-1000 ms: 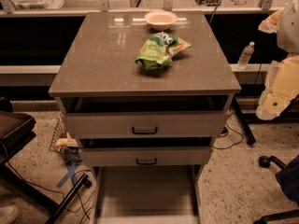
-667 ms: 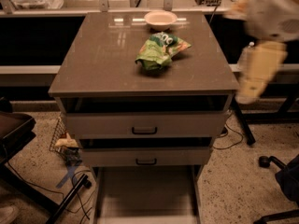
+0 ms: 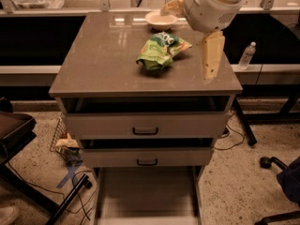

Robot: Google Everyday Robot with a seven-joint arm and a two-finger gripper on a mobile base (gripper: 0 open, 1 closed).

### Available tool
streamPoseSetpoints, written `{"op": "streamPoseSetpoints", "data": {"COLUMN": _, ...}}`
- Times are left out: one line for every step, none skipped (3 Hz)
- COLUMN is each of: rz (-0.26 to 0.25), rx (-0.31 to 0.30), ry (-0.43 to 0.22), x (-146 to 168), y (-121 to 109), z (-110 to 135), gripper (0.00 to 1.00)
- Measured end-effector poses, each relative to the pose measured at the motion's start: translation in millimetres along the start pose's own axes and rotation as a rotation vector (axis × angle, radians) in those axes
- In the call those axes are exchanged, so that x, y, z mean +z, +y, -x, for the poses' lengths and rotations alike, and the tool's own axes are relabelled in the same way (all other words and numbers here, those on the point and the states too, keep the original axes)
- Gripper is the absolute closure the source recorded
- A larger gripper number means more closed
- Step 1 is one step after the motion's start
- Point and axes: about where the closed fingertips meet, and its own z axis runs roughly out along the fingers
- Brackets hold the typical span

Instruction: Place green rice chip bag into bottom drawer

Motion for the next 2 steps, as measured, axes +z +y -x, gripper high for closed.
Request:
{"op": "streamPoseSetpoints", "data": {"rz": -0.003, "rx": -0.082, "ry": -0.005, "x": 2.9, "y": -3.8, "z": 1.7, "gripper": 0.00}}
{"op": "streamPoseSetpoints", "data": {"rz": -0.003, "rx": -0.082, "ry": -0.005, "x": 2.9, "y": -3.8, "z": 1.7, "gripper": 0.00}}
